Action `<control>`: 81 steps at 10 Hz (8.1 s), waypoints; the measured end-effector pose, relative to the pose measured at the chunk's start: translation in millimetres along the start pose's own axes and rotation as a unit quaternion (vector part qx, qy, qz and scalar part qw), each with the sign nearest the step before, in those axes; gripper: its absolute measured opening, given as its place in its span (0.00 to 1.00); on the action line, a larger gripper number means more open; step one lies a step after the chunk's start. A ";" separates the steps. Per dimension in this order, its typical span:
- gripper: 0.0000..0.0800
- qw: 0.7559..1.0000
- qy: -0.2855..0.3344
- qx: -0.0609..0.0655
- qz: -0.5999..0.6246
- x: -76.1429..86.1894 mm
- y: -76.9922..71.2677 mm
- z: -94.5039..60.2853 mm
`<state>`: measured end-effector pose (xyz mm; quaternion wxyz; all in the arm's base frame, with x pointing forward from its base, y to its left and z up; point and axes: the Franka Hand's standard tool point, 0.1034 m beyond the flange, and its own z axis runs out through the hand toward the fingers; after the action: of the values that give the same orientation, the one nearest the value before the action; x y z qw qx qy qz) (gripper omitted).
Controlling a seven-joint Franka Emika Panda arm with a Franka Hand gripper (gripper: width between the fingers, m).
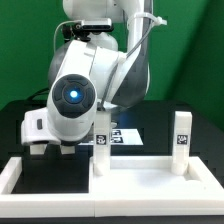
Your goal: Assemble desk
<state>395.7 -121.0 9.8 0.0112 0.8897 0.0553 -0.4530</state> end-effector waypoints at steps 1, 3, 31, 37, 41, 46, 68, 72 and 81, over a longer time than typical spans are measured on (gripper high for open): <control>0.36 1.000 0.000 0.000 0.000 0.0 0.0 0.0; 0.36 1.000 0.000 0.000 0.000 0.0 0.1 0.0; 0.36 0.882 0.455 0.042 0.116 -52.0 -123.6 -248.0; 0.36 0.749 0.498 0.228 0.374 -15.7 -155.7 -314.2; 0.36 0.708 0.561 0.233 0.361 -5.9 -192.8 -311.7; 0.36 0.709 0.496 0.269 0.424 0.0 -195.4 -317.3; 0.36 0.774 0.393 0.044 0.495 16.4 -183.7 -294.4; 0.36 0.749 0.447 -0.015 0.488 23.8 -220.6 -292.7; 0.36 0.709 0.541 0.062 0.448 28.2 -224.6 -335.0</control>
Offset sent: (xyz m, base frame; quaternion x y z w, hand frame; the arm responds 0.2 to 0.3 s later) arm 0.0000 0.0000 0.0000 0.0000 0.0000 0.0000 1.0000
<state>657.4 128.2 191.2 0.1262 0.9014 -0.3814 0.1614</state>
